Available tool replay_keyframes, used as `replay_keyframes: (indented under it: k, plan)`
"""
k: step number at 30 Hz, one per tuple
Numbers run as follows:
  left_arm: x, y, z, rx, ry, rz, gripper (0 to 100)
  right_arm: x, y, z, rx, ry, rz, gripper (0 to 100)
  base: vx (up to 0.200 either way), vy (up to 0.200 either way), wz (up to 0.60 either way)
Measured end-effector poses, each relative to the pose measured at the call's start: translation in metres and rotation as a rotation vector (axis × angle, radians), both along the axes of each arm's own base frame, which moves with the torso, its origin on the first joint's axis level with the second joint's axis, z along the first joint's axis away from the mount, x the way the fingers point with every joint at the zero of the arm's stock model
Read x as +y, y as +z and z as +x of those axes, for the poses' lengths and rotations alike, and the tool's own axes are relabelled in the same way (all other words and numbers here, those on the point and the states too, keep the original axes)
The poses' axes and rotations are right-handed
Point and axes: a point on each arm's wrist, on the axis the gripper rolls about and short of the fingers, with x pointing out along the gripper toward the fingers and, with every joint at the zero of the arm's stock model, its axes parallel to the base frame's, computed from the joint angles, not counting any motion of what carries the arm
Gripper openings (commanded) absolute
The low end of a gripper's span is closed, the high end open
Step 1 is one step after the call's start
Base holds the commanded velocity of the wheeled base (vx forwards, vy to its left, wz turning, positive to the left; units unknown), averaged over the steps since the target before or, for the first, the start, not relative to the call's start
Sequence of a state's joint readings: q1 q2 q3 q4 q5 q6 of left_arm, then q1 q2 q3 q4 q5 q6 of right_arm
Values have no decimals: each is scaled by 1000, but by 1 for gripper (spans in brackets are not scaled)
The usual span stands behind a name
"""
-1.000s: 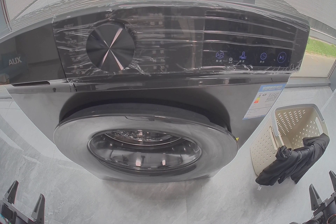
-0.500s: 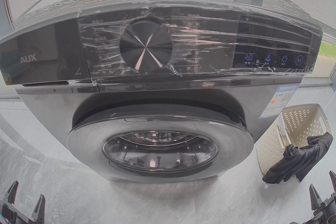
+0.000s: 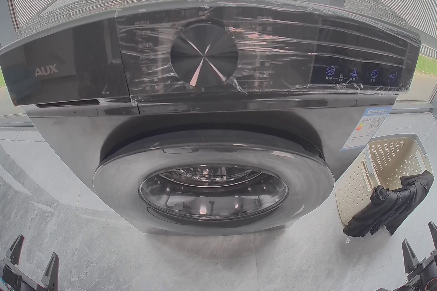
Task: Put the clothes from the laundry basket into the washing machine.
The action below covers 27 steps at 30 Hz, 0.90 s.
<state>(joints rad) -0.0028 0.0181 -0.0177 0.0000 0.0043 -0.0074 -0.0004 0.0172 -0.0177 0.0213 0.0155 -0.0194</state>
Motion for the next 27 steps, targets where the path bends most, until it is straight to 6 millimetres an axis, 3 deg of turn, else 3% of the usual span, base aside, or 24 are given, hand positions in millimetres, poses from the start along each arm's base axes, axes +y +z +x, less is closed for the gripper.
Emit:
replay_keyframes:
  k: [6, 12, 21, 27]
  plan:
    - [0, 0, 0, 0, 0, 0, 100, 0, 0, 0, 0, 8, -23, 100, 0, 0, 0]
    - [0, 0, 0, 0, 0, -1, 100, 0, 3, 0, -31, 17, -32, 100, 0, 200, 0]
    - [0, 0, 0, 0, 0, 0, 100, 1, 5, 0, -49, 26, -34, 100, 0, 0, 0]
    - [0, 0, 0, 0, 1, 0, 100, 3, 35, -11, -143, 114, -41, 100, 0, 0, 0]
